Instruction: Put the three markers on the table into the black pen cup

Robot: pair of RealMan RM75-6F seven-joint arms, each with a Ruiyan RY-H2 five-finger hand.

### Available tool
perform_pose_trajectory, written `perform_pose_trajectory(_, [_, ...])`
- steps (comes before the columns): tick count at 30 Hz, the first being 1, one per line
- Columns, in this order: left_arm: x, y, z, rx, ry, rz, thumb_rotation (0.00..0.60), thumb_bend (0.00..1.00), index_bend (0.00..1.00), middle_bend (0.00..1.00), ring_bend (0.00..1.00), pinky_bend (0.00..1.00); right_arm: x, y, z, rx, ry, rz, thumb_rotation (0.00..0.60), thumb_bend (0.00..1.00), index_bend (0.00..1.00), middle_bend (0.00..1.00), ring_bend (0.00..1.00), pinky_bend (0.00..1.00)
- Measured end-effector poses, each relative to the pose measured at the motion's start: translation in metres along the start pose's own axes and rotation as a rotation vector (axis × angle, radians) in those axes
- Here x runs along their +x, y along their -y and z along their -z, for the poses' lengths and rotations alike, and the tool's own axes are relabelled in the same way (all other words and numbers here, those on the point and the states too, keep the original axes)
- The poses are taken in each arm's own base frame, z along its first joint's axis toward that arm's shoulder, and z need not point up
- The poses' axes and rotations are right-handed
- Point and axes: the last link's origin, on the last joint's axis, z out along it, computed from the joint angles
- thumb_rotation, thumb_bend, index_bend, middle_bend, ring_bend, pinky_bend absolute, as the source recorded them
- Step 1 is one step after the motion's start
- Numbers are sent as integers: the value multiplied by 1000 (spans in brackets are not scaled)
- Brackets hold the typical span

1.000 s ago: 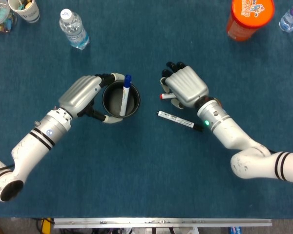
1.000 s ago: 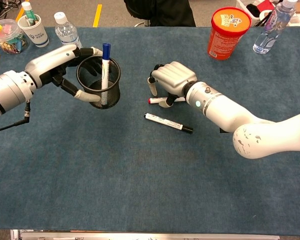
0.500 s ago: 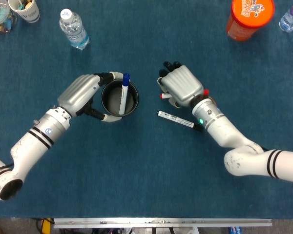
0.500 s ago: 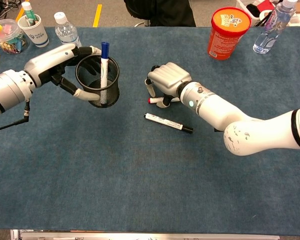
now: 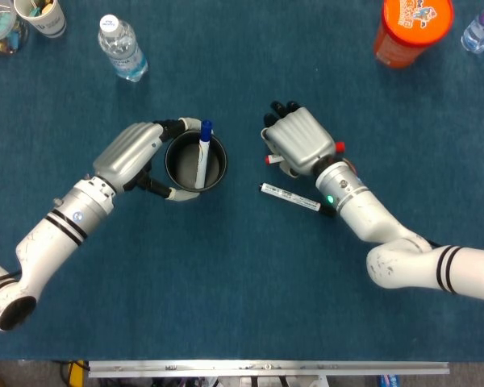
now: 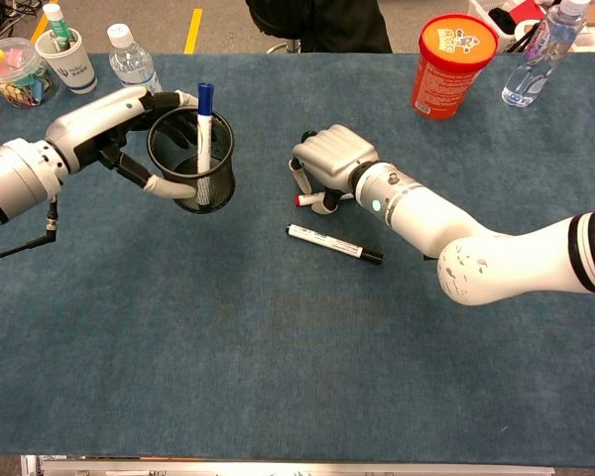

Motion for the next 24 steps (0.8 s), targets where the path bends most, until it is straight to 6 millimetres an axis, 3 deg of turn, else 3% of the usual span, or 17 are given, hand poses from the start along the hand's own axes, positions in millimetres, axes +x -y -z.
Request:
perform_pose_trajectory(12, [0,-1,0,-5,-2,-1,600,150,250,370,346,292,6,-3,3,2,-12,-43,600,297,651,363,171,231])
perform_pose_trajectory(24, [-3,-8,-4,-13,7,0,600,151,250,370,346,292,63,-26,34,25,-121,-292,600,297,655,368,175,231])
